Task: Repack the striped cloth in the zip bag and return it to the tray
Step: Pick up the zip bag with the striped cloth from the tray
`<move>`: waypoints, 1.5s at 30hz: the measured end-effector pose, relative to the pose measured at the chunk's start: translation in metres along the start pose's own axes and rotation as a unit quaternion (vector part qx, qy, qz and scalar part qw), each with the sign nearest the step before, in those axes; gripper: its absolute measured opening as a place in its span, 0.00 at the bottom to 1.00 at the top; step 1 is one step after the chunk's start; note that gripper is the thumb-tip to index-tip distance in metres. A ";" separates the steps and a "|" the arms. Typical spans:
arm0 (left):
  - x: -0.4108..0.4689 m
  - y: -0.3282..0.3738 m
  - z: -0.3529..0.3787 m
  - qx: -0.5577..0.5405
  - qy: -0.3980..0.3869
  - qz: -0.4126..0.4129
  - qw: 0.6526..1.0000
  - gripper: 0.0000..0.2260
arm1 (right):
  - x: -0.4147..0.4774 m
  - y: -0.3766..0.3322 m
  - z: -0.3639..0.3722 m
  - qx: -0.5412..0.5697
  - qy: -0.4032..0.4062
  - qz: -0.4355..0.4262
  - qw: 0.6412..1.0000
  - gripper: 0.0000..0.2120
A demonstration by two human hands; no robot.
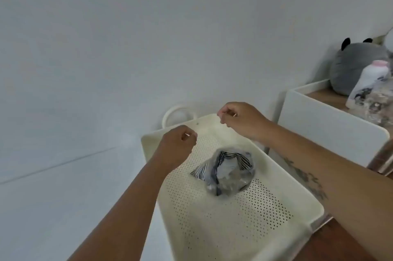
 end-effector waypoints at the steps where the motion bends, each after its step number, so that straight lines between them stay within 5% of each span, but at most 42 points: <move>1: 0.001 -0.003 0.006 -0.009 -0.003 0.007 1.000 0.06 | -0.004 0.005 0.002 0.014 0.009 0.003 1.000 0.06; 10: -0.007 -0.022 0.043 -0.027 -0.035 0.016 0.999 0.07 | -0.039 0.059 0.014 0.045 0.016 0.006 0.999 0.07; 16: -0.025 -0.026 0.049 0.035 -0.094 -0.013 0.995 0.24 | -0.067 0.070 0.010 0.044 -0.102 0.096 0.989 0.27; 21: -0.037 -0.034 0.056 0.106 -0.102 -0.031 0.989 0.19 | -0.088 0.077 0.011 0.035 -0.116 0.141 0.982 0.22; 27: -0.056 -0.020 0.054 0.053 -0.024 0.001 0.998 0.09 | -0.097 0.054 0.004 0.100 -0.020 0.131 0.986 0.04; 37: -0.092 0.009 -0.037 -0.031 0.159 0.138 0.977 0.06 | -0.074 -0.068 0.013 0.144 0.072 -0.007 0.987 0.06; 45: -0.145 -0.049 -0.136 -0.028 0.271 0.135 0.953 0.08 | -0.059 -0.158 0.107 0.191 0.091 -0.106 0.972 0.05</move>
Point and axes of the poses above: each hand's wrist, its own x-axis towards the middle knuckle, its own z-axis out of the palm, y = z × x, the point moved 2 cm from there along x, towards the middle knuckle, and after that the axes turned 11 degrees about -z, right-handed, at the moved point
